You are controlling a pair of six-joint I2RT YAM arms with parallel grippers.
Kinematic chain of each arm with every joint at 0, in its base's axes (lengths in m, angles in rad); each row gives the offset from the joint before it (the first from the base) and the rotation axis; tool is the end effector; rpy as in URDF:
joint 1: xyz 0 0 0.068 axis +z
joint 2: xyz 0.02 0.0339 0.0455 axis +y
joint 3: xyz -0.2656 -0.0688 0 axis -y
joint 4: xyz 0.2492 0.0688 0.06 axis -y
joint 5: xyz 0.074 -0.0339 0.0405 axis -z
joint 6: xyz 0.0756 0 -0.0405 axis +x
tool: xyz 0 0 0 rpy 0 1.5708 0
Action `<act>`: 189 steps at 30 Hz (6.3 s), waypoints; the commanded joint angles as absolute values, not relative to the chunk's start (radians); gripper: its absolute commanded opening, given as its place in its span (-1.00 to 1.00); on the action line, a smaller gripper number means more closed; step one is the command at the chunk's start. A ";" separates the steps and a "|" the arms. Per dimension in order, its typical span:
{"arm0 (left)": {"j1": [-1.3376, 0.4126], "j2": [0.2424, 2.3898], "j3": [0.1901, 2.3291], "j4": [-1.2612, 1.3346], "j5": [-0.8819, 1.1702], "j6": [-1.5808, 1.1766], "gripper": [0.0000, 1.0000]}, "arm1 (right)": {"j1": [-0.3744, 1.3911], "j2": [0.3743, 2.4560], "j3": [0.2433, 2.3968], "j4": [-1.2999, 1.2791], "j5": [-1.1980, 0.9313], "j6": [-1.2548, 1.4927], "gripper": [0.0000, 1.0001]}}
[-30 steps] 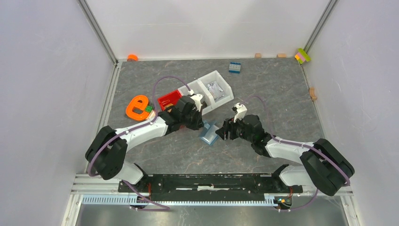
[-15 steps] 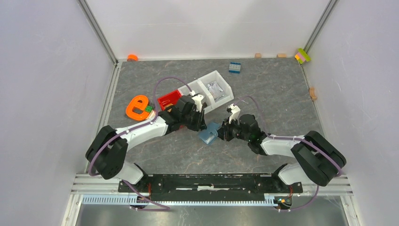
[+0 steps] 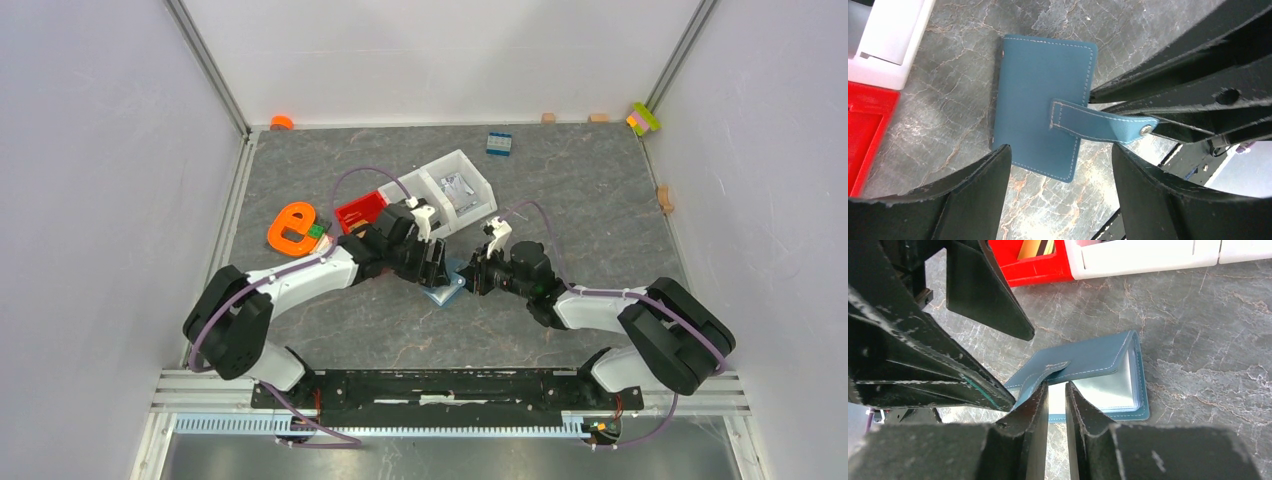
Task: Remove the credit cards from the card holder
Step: Open the card holder at the center of the board, then remove the credit card from the card holder.
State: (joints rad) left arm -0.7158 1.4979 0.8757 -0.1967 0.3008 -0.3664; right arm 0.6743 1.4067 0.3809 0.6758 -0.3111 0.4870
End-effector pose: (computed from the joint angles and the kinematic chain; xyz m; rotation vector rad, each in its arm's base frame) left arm 0.2403 -0.2387 0.1751 0.5859 2.4533 -0.8390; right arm 0.2154 0.2018 0.1435 -0.4144 2.0143 1.0525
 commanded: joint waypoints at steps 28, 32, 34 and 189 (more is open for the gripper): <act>-0.781 1.542 0.983 -0.325 0.109 -0.230 0.16 | 0.683 1.449 0.434 0.799 -0.295 0.571 -0.50; -0.781 1.555 0.977 -0.299 0.115 -0.237 -0.36 | 0.682 1.410 0.428 0.765 -0.266 0.546 -0.45; -0.781 1.562 0.977 -0.292 0.116 -0.246 -0.56 | 0.683 1.378 0.428 0.711 -0.244 0.514 -0.34; -0.613 1.706 0.813 0.214 0.594 -0.605 0.43 | 0.560 1.266 0.354 0.497 -0.141 0.537 -0.66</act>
State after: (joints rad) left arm -0.6079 1.6787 0.7658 0.2142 0.5770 -0.6159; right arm 0.5453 1.2579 0.3149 0.4953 -0.1513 0.5625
